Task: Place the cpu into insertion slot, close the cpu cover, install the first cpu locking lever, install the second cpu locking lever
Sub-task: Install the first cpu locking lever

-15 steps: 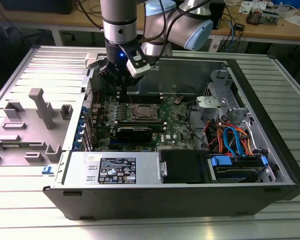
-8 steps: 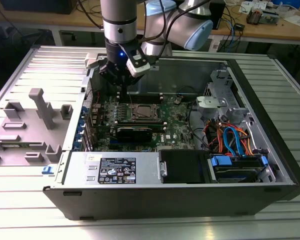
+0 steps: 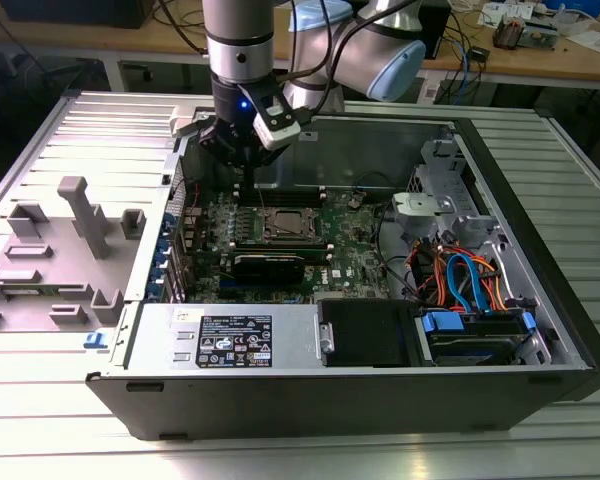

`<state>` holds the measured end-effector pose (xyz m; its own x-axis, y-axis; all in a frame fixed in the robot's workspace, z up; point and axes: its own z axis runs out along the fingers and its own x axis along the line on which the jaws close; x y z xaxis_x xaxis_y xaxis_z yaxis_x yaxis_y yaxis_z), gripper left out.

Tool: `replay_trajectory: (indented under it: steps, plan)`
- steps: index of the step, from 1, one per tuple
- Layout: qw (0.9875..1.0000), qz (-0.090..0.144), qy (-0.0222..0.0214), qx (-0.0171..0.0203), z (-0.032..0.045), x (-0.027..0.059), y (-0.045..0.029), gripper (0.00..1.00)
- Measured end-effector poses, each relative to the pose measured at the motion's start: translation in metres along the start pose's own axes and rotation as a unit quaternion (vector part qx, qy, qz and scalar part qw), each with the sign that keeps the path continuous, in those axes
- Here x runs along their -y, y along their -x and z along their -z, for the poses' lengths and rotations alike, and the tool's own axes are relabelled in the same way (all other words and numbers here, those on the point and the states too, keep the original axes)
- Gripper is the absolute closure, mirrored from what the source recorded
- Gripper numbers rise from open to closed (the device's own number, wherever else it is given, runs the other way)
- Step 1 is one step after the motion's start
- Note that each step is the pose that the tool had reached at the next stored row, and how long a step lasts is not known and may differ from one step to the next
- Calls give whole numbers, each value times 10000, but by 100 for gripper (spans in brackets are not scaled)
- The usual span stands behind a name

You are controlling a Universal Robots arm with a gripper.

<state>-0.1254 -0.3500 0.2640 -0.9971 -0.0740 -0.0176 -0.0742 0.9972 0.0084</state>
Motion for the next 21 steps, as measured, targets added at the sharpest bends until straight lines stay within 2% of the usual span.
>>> replay_trajectory:
  steps: [4,9,10,16,21]
  plan:
    - [10000,1,1,0,-2,-5,31,89]
    - [10000,1,1,-2,-5,-2,138,89]
    - [10000,1,1,-3,-6,-1,184,89]
    - [10000,1,1,-3,-12,7,305,89]
    - [10000,0,1,-3,-13,8,323,89]
